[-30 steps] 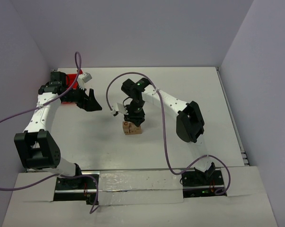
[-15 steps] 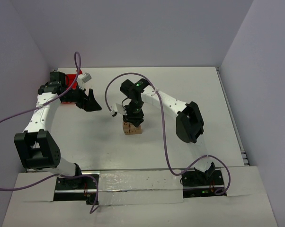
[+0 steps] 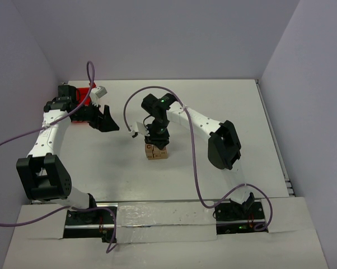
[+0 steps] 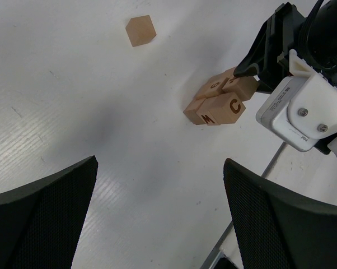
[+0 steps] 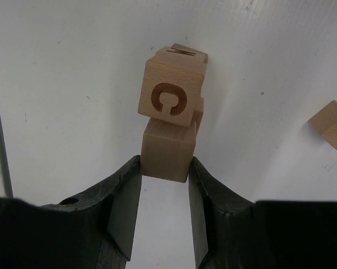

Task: Build the wood block tower

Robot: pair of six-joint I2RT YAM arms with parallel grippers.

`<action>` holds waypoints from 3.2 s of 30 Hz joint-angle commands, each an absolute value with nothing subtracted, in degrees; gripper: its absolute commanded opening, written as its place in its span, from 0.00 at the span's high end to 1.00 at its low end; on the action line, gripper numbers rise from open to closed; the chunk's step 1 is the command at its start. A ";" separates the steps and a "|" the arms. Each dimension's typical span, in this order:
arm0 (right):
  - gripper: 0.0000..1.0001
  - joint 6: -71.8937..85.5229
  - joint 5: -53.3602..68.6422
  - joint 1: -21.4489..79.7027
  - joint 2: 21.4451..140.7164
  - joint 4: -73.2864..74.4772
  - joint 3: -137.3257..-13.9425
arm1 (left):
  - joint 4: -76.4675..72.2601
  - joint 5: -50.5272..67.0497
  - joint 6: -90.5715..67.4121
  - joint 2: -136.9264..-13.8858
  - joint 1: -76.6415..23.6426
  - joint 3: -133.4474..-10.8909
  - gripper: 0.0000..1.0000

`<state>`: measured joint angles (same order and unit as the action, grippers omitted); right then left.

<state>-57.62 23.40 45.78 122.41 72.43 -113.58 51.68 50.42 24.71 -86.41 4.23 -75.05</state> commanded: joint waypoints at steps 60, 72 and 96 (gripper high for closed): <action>0.40 -58.54 22.15 47.29 122.43 70.22 -113.91 | 54.54 53.26 28.08 -89.21 5.54 -79.06 0.01; 0.28 -57.84 23.29 44.02 111.64 68.11 -105.07 | 53.56 53.61 29.01 -89.65 5.54 -79.54 0.01; 0.44 -22.60 17.41 34.88 129.43 52.30 -125.86 | 48.26 47.04 19.96 -87.73 5.19 -80.60 0.01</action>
<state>-27.58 20.15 32.30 125.41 53.69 -122.45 49.65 48.04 21.97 -90.00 5.08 -78.02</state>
